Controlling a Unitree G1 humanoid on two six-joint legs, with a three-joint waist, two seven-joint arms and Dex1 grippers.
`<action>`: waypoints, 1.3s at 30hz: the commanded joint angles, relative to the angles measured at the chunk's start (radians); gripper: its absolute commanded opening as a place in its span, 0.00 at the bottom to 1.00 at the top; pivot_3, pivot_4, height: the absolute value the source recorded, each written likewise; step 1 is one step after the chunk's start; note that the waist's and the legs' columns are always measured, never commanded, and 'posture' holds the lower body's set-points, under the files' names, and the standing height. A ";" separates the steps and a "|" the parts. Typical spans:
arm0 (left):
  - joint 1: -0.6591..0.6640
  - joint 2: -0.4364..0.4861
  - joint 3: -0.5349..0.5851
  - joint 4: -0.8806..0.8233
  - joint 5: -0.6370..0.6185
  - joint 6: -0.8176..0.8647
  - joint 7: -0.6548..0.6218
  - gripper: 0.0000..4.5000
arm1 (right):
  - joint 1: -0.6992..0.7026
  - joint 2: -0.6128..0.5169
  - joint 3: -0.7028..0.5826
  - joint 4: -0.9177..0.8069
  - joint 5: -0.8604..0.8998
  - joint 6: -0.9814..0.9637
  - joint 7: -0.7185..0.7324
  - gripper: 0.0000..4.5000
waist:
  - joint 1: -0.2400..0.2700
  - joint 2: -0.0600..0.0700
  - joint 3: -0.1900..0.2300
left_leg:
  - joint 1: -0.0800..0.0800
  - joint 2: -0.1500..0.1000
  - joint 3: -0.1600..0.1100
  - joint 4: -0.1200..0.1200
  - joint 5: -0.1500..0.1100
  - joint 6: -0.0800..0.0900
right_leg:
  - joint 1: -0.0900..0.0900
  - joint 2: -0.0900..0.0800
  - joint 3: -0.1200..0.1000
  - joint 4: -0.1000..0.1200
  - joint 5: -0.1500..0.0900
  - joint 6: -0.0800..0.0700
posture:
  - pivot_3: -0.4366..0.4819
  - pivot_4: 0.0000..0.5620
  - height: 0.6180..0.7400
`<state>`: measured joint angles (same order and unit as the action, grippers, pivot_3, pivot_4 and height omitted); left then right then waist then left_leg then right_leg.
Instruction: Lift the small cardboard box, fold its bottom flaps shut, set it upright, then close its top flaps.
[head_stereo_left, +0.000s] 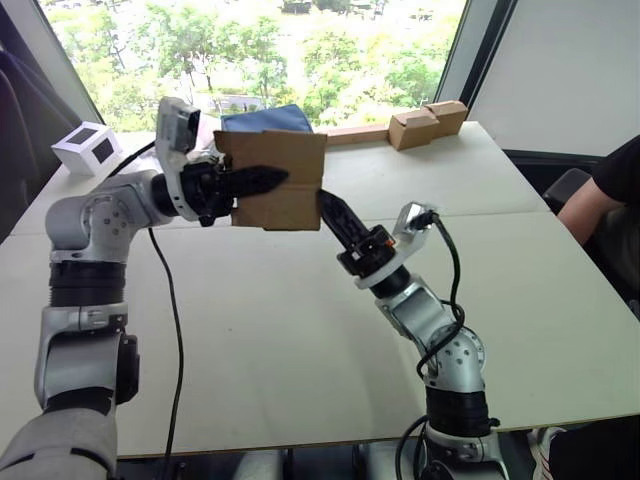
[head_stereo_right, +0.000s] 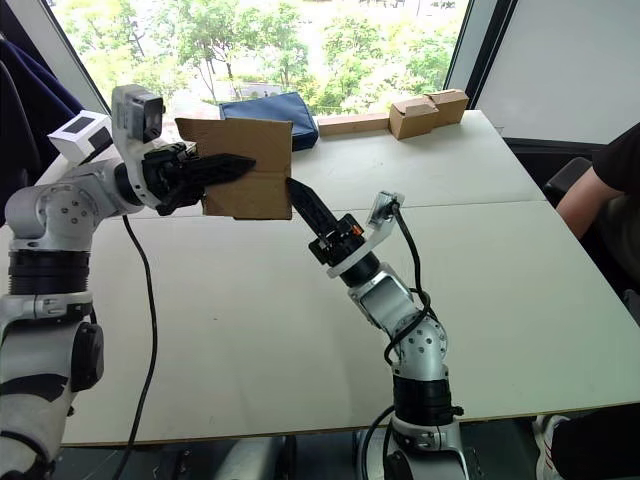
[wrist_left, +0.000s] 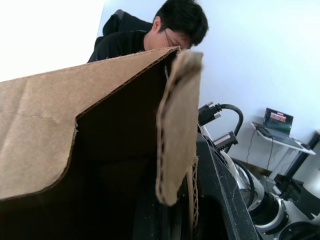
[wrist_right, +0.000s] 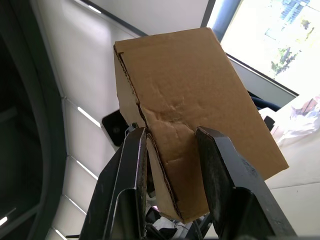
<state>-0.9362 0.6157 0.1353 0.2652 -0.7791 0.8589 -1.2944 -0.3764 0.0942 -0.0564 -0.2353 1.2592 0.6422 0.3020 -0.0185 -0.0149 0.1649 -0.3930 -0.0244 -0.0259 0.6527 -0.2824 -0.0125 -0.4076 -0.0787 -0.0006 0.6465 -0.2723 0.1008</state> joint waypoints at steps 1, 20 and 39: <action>-0.018 -0.010 0.004 -0.014 0.002 -0.013 0.011 0.00 | -0.023 0.016 0.051 -0.059 -0.013 0.005 0.029 0.34 | 0.000 0.000 0.000 | 0.000 0.000 0.000 0.000 0.000 0.000 | 0.000 0.000 0.000 0.000 0.000 0.000 | 0.48 0.27 0.98; -0.001 -0.006 0.059 -0.055 -0.069 0.076 0.054 0.00 | -0.008 -0.130 -0.061 -0.121 -0.038 -0.050 -0.025 0.02 | -0.001 0.000 0.000 | 0.000 0.000 0.000 0.000 0.000 0.000 | 0.000 0.000 0.000 0.000 0.000 0.000 | 0.48 0.27 0.98; 0.000 0.032 -0.045 -0.104 0.047 0.020 0.036 0.00 | 0.021 -0.282 -0.046 -0.201 -0.138 0.031 0.013 0.02 | 0.006 0.000 0.000 | 0.000 0.000 0.000 0.000 0.000 0.000 | 0.000 0.000 0.000 0.000 0.000 0.000 | 0.48 0.27 0.98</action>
<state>-0.9239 0.6082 0.1262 0.2234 -0.7697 0.9071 -1.2383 -0.3648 -0.1271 -0.0376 -0.3592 1.0817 0.6481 0.3095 -0.0129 -0.0149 0.1649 -0.3931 -0.0250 -0.0260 0.6526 -0.2823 -0.0126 -0.4072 -0.0792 -0.0005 0.6464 -0.2723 0.1008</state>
